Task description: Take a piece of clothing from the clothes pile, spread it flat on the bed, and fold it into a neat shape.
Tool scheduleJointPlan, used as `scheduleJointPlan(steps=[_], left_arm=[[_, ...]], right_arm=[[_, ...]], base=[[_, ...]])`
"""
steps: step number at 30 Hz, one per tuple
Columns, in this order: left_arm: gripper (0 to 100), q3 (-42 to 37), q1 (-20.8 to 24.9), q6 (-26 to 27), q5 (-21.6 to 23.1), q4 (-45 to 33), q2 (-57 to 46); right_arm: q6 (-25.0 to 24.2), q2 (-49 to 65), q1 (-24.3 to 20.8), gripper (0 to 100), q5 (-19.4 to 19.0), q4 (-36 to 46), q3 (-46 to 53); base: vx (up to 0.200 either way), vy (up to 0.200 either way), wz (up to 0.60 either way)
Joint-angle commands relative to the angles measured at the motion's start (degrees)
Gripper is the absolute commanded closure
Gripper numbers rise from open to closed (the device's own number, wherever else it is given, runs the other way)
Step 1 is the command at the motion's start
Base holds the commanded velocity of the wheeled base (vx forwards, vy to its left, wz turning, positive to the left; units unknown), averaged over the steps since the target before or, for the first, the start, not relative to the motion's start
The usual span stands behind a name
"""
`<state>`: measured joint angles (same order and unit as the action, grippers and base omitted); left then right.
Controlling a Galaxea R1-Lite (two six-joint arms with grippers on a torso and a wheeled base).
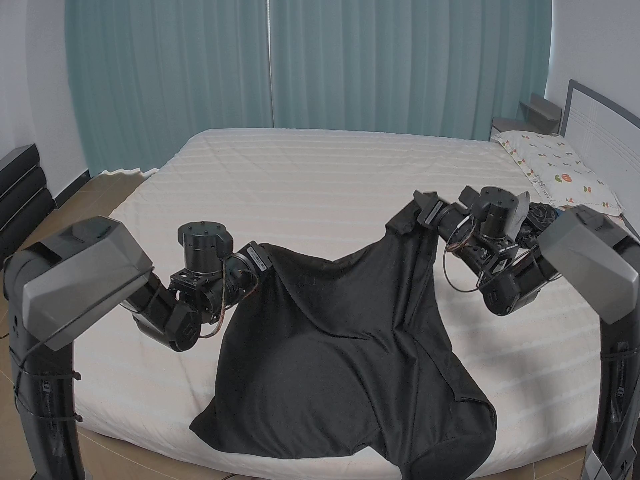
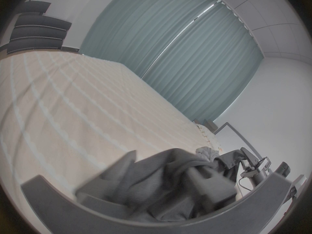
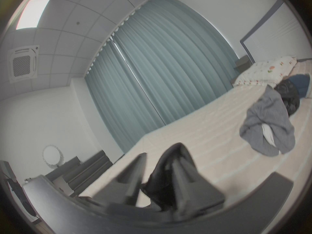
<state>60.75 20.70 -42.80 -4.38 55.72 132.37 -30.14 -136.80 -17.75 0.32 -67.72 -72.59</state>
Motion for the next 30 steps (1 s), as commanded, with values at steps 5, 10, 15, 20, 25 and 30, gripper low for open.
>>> scheduleJointPlan(steps=[5, 10, 15, 20, 25, 30], left_arm=[[0, 1.0, -1.7, 0.2, -0.6, -0.8, 7.4], [0, 0.8, -3.6, 0.3, 0.0, -9.6, 7.1], [0, 2.6, -6.5, -0.1, 0.2, -13.8, 6.4], [0, 1.7, -9.0, -7.2, 2.0, -15.9, 0.5], [0, -0.2, -11.5, -9.5, 14.6, -23.2, -5.7], [0, 0.5, -13.5, -12.1, 15.8, -26.0, -6.9]], right_arm=[[1.0, -8.5, 3.8, 0, 0.0, 6.7, 0.5], [1.0, -5.9, 6.8, 0, -0.7, 8.6, 2.4], [-0.4, -2.1, 8.7, 0, -3.2, 8.4, 3.2], [-4.9, 0.5, 8.9, 0, -3.0, 6.2, 3.8], [-5.8, 2.7, 7.2, 0, -5.2, 5.8, 9.9], [-5.8, 6.1, 4.9, 0, -7.0, 5.9, 17.8]], base=[[0.000, 0.000, 0.00], [0.000, 0.000, 0.00], [0.000, 0.000, 0.00], [0.000, 0.000, 0.00], [0.000, 0.000, 0.00], [0.000, 0.000, 0.00]])
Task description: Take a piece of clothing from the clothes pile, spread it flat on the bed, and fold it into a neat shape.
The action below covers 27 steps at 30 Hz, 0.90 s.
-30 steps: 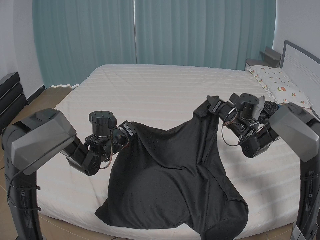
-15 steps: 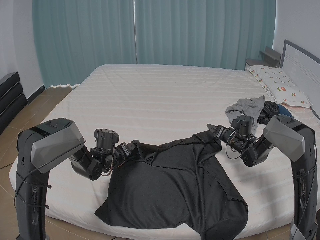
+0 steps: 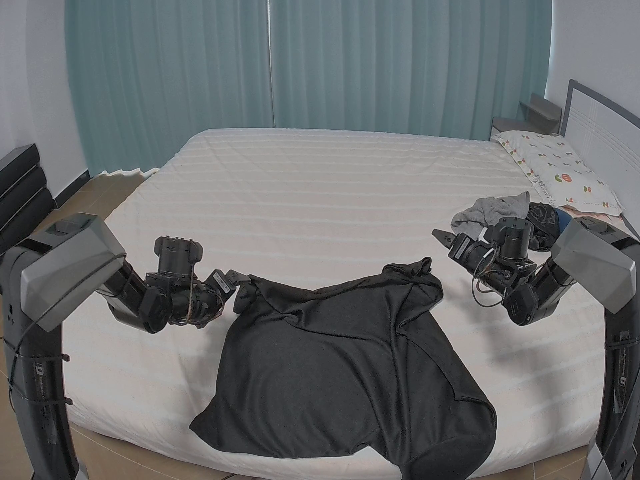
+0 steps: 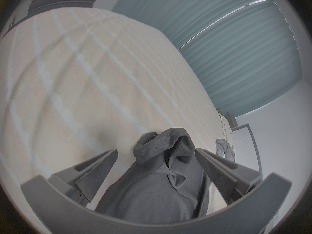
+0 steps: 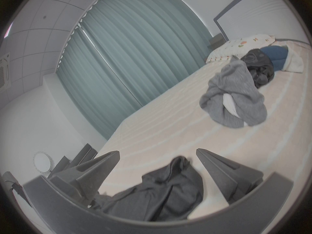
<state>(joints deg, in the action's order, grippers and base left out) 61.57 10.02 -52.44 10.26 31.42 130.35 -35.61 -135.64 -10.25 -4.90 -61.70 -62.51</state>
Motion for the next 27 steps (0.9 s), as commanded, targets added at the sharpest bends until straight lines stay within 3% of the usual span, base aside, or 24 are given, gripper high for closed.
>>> scheduleJointPlan(steps=[1, 6, 15, 22, 27], left_arm=[[0, -0.4, -3.3, -3.6, 1.2, -1.4, -4.8], [0, -6.5, -4.0, -4.7, 1.9, 0.7, -5.0], [0, -18.9, -1.7, -8.2, 0.4, 15.6, -7.5], [0, -21.7, -0.9, -8.6, 0.6, 16.3, -7.9], [0, -21.8, 0.4, -8.5, 0.2, 16.4, -7.2]], right_arm=[[-0.3, 5.5, -3.1, 0, -2.0, 0.3, 9.0], [0.5, 7.1, -6.6, 0, -1.3, 1.1, 14.9], [-0.2, 5.3, -8.4, 0, -1.2, 3.4, 16.5], [-0.3, 5.1, -8.6, 0, -1.2, 3.2, 19.6], [-0.3, 3.5, -8.6, 0, -1.2, 3.2, 18.5]], base=[[0.000, 0.000, 0.00], [0.000, 0.000, 0.00], [0.000, 0.000, 0.00], [0.000, 0.000, 0.00], [-0.200, 0.000, 0.00]])
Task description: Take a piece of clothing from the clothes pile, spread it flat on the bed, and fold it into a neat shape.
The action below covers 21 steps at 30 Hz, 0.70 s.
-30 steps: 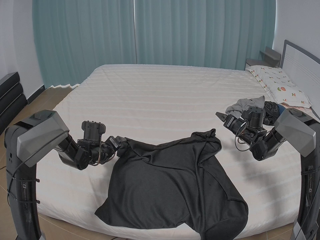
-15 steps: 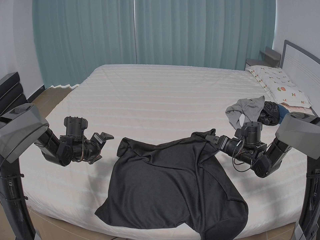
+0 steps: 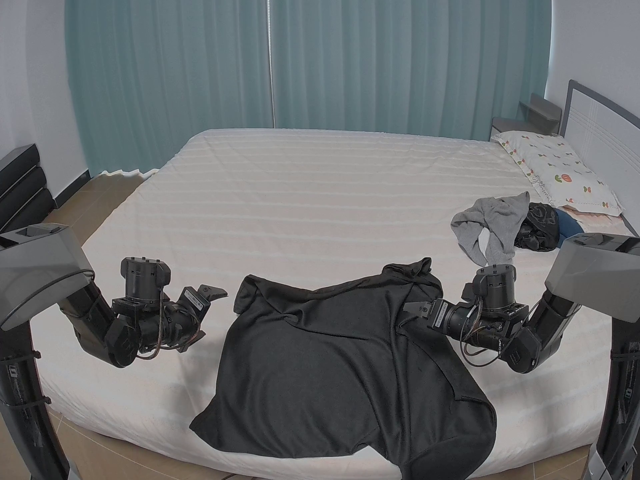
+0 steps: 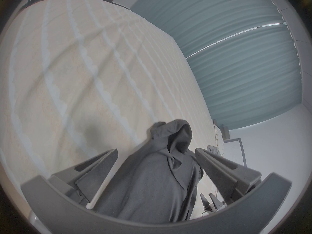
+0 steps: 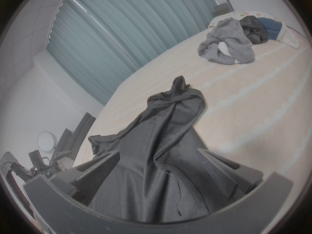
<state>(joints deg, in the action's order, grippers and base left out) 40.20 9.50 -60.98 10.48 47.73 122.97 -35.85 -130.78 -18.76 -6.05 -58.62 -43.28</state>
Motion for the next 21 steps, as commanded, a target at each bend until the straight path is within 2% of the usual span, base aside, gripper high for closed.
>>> scheduleJointPlan(steps=[1, 4, 5, 7, 11, 21], left_arm=[[0, -0.4, 1.1, 0.2, 0.0, 0.1, 0.3], [0, 0.0, 1.1, 0.2, 0.0, 0.2, 1.3], [0, 0.0, 1.1, 0.2, 0.0, 0.2, 1.9], [0, 0.2, 1.1, 0.2, 0.0, 0.2, 2.5], [0, 0.6, 1.1, 0.2, 0.0, 0.5, 2.8], [0, 0.6, 1.3, 0.1, -0.1, 2.1, 3.8]], right_arm=[[0.0, -2.0, -0.5, 0, 0.2, 0.4, -2.3], [-0.1, -3.6, -1.2, 0, 2.1, 0.6, -4.8], [-0.2, -5.3, -1.4, 0, 3.9, 0.4, -6.5], [-0.4, -7.4, -1.5, 0, 5.0, 0.4, -8.4], [-5.3, -10.0, -2.6, 0, 5.3, 0.6, -12.0], [-12.3, -14.1, -2.2, 0, 5.3, 0.6, -19.5]], base=[[-0.200, 0.000, 0.00], [-0.200, 0.000, 0.00], [0.000, 0.000, 0.00], [0.000, 0.000, 0.00], [0.000, 0.000, 0.00], [0.000, 0.000, 0.00]])
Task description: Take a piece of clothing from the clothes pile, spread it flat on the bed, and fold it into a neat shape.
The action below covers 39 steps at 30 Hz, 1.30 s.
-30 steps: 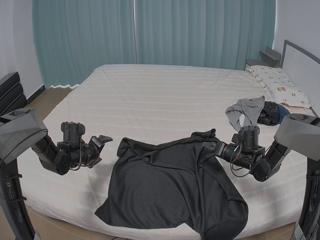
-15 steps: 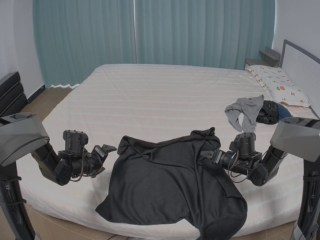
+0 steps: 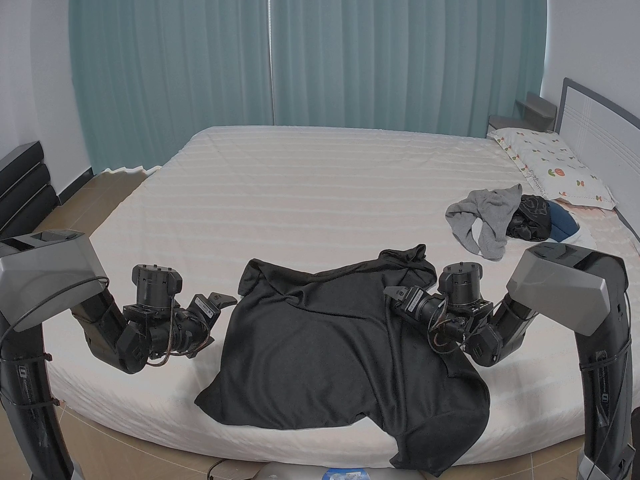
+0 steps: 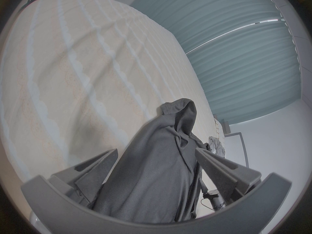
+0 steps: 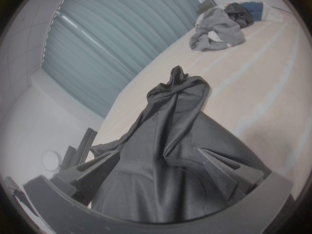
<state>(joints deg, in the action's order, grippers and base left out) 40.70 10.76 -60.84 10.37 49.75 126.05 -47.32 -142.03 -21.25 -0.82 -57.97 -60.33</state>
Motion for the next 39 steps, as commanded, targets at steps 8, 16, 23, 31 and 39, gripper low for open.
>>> scheduleJointPlan(steps=[8, 16, 23, 31, 39], left_arm=[[0, 0.5, 0.0, -0.1, -0.1, 0.1, 1.0], [0, 0.5, 0.0, 0.1, -0.1, 0.1, 1.1], [0, 0.5, 0.0, 0.2, -0.2, 0.1, 1.1], [0, 0.2, 0.0, 0.3, -0.2, 0.2, 1.1], [0, 0.2, 0.0, 0.4, -0.2, 0.2, 1.2]], right_arm=[[-3.1, -6.1, 0.8, 0, 0.0, 0.5, -7.1], [-3.7, -6.3, 1.0, 100, 0.8, 2.5, -8.8], [-3.7, -5.3, 3.6, 100, 2.0, 5.1, -8.8], [-3.7, -3.1, 5.3, 100, 2.0, 4.7, -8.1], [-3.7, -0.6, 10.0, 100, 2.0, 4.8, -8.6]], base=[[0.000, 0.000, 0.00], [0.000, 0.000, 0.00], [0.000, 0.000, 0.00], [0.000, 0.000, 0.00], [0.000, 0.000, 0.00]])
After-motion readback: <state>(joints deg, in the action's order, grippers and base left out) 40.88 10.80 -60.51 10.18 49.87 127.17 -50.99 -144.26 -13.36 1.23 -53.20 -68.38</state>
